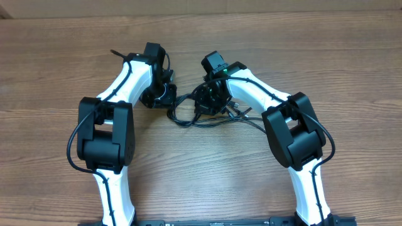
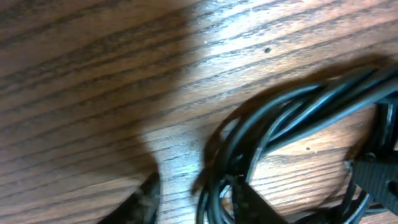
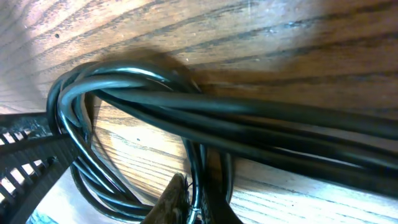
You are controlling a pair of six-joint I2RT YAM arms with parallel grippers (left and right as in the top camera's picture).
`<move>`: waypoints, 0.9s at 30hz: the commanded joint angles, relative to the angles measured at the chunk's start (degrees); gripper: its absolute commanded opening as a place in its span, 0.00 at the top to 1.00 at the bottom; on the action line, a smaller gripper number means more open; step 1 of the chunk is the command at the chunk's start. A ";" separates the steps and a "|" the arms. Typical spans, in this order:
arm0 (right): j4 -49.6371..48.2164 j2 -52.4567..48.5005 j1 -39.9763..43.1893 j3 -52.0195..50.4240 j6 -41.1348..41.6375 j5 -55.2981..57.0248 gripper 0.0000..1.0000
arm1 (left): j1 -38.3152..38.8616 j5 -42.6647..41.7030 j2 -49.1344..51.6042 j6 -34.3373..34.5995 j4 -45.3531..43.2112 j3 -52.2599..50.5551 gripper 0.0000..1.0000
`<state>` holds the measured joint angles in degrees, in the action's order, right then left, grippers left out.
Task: Untangle cables
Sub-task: 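Bring both grippers together, regrasping the coil at center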
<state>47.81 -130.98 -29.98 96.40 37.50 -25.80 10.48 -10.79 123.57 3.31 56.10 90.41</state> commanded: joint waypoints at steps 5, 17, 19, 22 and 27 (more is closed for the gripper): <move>-0.85 -2.84 -1.25 -2.45 0.22 5.38 0.91 | 0.52 -8.90 0.83 -2.93 -0.02 0.52 0.65; -0.83 -2.84 -1.31 -2.45 0.20 5.40 0.91 | 0.35 -13.09 0.81 -4.24 0.26 0.52 0.72; -0.83 -2.84 -1.31 -2.45 0.20 5.40 0.90 | 0.33 -13.11 0.81 -4.24 0.33 0.52 0.78; -0.81 -2.84 -1.31 -2.45 -0.02 5.42 0.90 | 0.17 -13.27 0.57 -4.22 2.16 1.36 0.82; -0.61 -2.84 -1.31 -2.45 -0.02 5.44 0.87 | -0.26 -13.07 -1.05 -4.24 2.93 2.01 0.78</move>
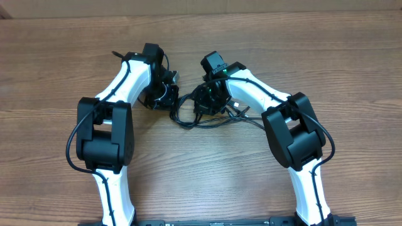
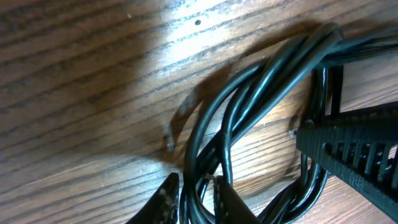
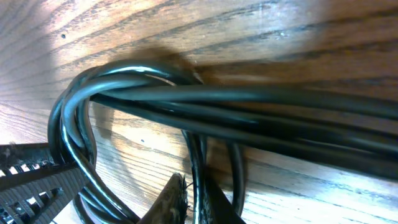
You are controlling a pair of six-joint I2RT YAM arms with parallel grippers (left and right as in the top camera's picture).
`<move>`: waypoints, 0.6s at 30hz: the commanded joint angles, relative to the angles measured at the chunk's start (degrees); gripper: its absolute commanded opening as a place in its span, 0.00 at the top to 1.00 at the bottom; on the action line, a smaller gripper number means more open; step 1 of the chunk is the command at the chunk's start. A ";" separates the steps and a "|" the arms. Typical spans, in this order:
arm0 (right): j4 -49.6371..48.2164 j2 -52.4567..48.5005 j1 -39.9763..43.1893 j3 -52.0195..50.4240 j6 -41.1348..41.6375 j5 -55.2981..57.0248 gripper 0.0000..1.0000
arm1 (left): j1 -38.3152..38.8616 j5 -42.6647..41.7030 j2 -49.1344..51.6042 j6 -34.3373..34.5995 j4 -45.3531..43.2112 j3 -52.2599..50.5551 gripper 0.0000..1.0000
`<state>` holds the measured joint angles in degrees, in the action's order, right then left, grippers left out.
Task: Untangle cables
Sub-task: 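Bring both grippers together, regrasping the coil at center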
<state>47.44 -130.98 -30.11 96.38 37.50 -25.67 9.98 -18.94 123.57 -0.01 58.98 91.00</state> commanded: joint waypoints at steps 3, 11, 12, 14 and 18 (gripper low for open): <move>-0.31 -2.84 -1.18 -2.43 0.00 5.86 0.85 | 0.22 -5.11 -1.03 -0.90 -0.11 1.36 0.78; -0.31 -2.84 -1.33 -2.43 0.00 6.78 0.82 | 0.17 -0.66 -1.03 -0.83 -0.09 1.36 0.14; -0.31 -2.84 -1.33 -2.43 -0.02 6.78 0.82 | 0.09 -0.70 -1.03 -0.42 0.17 1.38 0.14; -0.31 -2.84 -1.33 -2.43 0.00 6.75 0.82 | -0.33 -2.93 -1.20 -0.04 1.64 1.68 0.15; -0.24 -2.84 -1.33 -2.43 -0.02 6.75 0.81 | -2.14 -7.78 -2.60 -2.43 3.89 2.62 0.22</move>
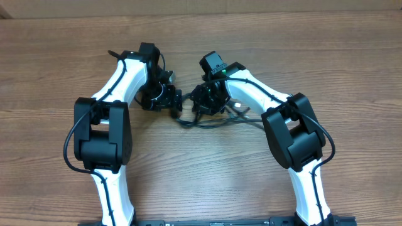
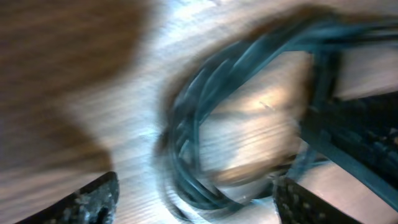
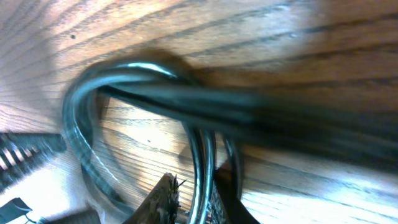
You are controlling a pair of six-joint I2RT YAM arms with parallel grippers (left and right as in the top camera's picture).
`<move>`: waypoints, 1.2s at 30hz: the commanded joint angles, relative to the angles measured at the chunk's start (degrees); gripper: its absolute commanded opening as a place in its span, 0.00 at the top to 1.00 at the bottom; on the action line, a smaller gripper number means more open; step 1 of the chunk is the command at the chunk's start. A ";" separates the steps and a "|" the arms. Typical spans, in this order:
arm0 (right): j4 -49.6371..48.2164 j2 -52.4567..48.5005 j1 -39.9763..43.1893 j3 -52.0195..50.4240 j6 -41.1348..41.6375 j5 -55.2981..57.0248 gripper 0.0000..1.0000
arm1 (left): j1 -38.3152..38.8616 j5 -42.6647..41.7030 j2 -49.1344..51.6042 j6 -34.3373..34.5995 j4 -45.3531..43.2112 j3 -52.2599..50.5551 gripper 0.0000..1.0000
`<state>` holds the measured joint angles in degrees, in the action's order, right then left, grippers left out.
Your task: Untangle cables
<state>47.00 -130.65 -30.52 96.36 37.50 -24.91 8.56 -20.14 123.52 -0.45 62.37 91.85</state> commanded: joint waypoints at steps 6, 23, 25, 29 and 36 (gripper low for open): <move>0.00 -3.17 -0.92 -2.40 -0.02 6.01 0.79 | -3.30 -10.47 -5.16 -2.27 0.74 1.75 0.12; -0.44 -3.17 -0.94 -2.40 0.00 5.99 0.79 | 0.85 2.99 0.50 -2.56 -8.37 -2.23 0.89; -0.44 -3.17 -0.94 -2.40 0.00 5.99 0.79 | 0.85 4.28 0.92 -2.34 -8.39 -2.25 0.89; -0.42 -3.17 -0.94 -2.40 0.00 5.99 0.79 | 0.85 6.40 1.42 -1.70 -8.83 -2.25 0.89; -0.33 -3.17 -0.94 -2.40 -0.02 5.99 0.79 | 0.83 9.20 1.46 -1.60 -8.96 -2.25 0.88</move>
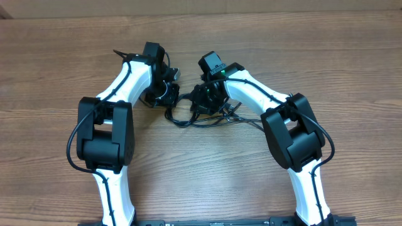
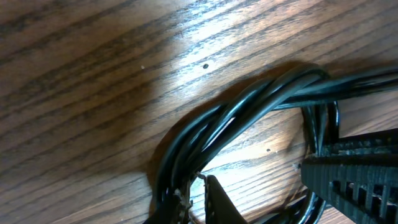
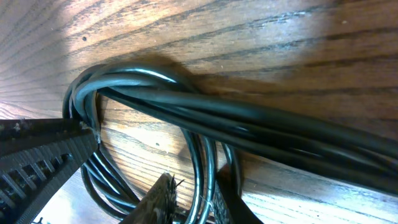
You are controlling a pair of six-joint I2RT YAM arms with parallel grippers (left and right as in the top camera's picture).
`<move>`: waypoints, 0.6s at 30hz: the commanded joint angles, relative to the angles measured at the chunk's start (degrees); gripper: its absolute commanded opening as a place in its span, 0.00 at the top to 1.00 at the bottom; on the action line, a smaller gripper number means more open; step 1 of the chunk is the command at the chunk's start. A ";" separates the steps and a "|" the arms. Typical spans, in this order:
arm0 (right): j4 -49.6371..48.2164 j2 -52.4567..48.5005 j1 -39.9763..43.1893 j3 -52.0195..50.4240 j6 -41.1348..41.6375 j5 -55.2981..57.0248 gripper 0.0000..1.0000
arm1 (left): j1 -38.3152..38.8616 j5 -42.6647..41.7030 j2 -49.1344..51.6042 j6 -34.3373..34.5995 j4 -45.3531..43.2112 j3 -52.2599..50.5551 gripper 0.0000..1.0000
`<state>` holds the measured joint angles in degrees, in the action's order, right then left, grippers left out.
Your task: Untangle cables
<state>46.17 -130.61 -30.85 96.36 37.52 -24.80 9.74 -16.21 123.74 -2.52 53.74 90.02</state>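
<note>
A tangle of black cables (image 1: 188,119) lies on the wooden table between my two grippers. My left gripper (image 1: 168,94) is at the left end of the loop. In the left wrist view its fingertips (image 2: 214,196) stand close together, with the cable bundle (image 2: 249,106) curving down against the left one and a strand going in between. My right gripper (image 1: 207,100) is on the loop's right side. In the right wrist view the right gripper (image 3: 198,198) is shut on two thin strands (image 3: 205,168) under the thick bundle (image 3: 280,134).
The ribbed black finger of the other gripper shows in each wrist view, the right gripper's finger (image 2: 354,177) and the left gripper's finger (image 3: 37,158). More cable trails right from the tangle under the right arm (image 1: 248,119). Bare table (image 1: 201,182) lies toward the front.
My left gripper was wide open over the loop in a blurred view; its jaws now stand close together at the loop's left bend. The right gripper still grips its strands.
My left gripper first straddled the loop's strands with its fingers apart, then was shut on them, then stood wide open, and is now shut at the loop again. My right gripper kept hold of its strands throughout. The tangle has barely shifted.
</note>
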 commanded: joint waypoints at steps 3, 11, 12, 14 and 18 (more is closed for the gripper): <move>0.63 -3.21 -0.59 -2.40 -0.04 5.90 0.79 | -0.37 4.22 1.25 1.25 -0.42 -0.35 0.81; 0.57 -3.21 -0.59 -2.40 -0.02 5.90 0.79 | -0.46 2.62 1.18 1.22 6.73 6.16 0.96; 0.57 -3.21 -0.59 -2.40 -0.04 5.90 0.79 | -0.46 2.64 1.18 1.22 6.71 6.64 0.96; 0.57 -3.21 -0.59 -2.40 -0.04 5.90 0.79 | -0.46 2.71 1.18 1.25 6.21 6.84 0.96; 0.59 -3.21 -0.59 -2.40 -0.85 5.90 0.80 | -0.44 4.26 1.20 1.27 6.10 6.51 0.85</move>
<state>46.19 -130.61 -30.89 96.36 37.43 -24.75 9.65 -13.82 124.01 -1.50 59.79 95.96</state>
